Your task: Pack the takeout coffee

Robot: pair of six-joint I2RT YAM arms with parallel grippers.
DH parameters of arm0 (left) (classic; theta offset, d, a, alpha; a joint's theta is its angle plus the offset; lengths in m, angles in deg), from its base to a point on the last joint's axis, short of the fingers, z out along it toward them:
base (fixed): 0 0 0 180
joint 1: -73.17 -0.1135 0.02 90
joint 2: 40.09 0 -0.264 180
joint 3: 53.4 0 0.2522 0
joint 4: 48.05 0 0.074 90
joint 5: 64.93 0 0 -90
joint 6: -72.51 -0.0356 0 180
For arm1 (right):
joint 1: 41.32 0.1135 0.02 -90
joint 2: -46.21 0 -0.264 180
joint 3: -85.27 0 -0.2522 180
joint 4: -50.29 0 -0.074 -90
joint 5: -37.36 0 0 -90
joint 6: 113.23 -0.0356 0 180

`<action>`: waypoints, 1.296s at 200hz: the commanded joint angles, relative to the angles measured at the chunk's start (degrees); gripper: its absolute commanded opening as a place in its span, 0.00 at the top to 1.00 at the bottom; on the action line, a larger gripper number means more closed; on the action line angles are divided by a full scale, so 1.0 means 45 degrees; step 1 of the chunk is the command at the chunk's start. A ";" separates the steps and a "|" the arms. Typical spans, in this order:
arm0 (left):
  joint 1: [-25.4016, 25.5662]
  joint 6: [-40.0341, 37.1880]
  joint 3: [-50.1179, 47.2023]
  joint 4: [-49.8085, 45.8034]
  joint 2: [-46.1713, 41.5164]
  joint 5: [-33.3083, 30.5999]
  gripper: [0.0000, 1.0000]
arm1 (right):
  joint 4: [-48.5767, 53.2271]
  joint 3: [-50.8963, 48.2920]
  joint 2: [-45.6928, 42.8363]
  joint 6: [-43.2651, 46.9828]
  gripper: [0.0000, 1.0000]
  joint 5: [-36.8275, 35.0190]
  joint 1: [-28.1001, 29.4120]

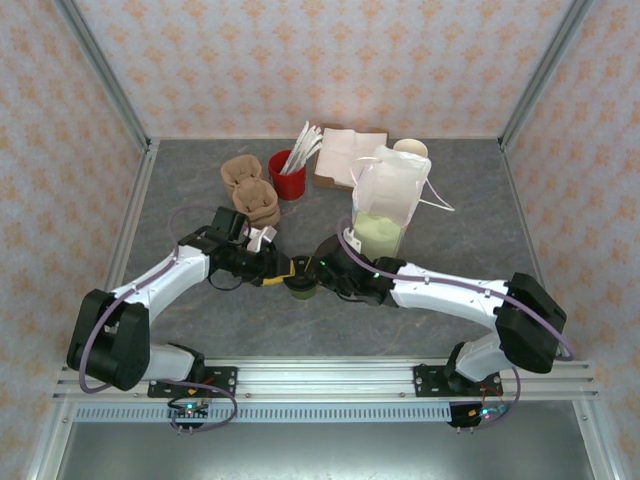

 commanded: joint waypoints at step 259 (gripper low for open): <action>0.0115 0.0372 0.3564 -0.2849 -0.2633 -0.4349 0.38 | 0.3842 0.3500 0.0250 0.1424 0.42 0.0327 0.0076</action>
